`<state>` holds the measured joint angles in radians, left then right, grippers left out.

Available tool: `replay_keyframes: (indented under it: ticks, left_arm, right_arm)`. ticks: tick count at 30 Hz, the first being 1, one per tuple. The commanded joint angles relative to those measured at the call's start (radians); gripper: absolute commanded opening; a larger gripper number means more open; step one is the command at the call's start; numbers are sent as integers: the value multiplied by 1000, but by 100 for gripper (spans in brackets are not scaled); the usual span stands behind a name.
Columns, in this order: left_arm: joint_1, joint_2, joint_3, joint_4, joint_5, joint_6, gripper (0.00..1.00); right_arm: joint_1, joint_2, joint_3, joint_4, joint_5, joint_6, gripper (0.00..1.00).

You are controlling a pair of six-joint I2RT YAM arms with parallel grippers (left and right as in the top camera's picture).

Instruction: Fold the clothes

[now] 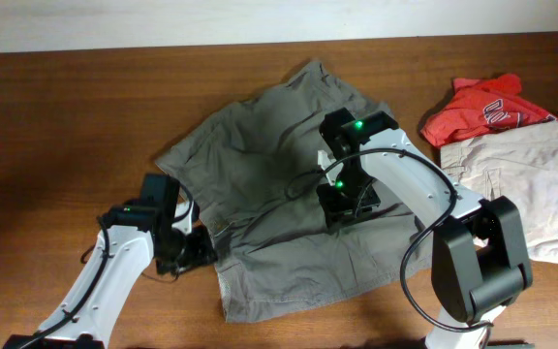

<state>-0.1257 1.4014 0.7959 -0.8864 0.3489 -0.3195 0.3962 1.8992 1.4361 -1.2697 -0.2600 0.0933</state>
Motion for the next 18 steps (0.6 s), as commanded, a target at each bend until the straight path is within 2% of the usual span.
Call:
replay_keyframes:
  ticks: [1, 3, 5, 7, 8, 12, 18]
  left_arm:
    - [4, -20, 35, 106, 109, -17, 42]
    - [1, -20, 40, 177, 107, 22, 46]
    - [-1, -15, 40, 217, 84, 48, 45]
    - [-3, 5, 40, 238, -7, 48, 41]
    - [-2, 26, 40, 256, -56, 58, 38]
    - [-2, 130, 40, 419, -89, 150, 33]
    - [20, 295, 42, 662, -139, 158, 27]
  right_arm:
    - [2, 5, -5, 45, 10, -11, 34]
    - [2, 5, -5, 76, 7, -11, 33]
    - [3, 5, -4, 90, -16, -16, 33]
    - [3, 5, -5, 78, -102, -71, 33]
    - [3, 5, -5, 59, -151, -79, 30]
    - [21, 5, -5, 10, -196, -101, 29]
    - [65, 5, -5, 18, -193, -121, 29]
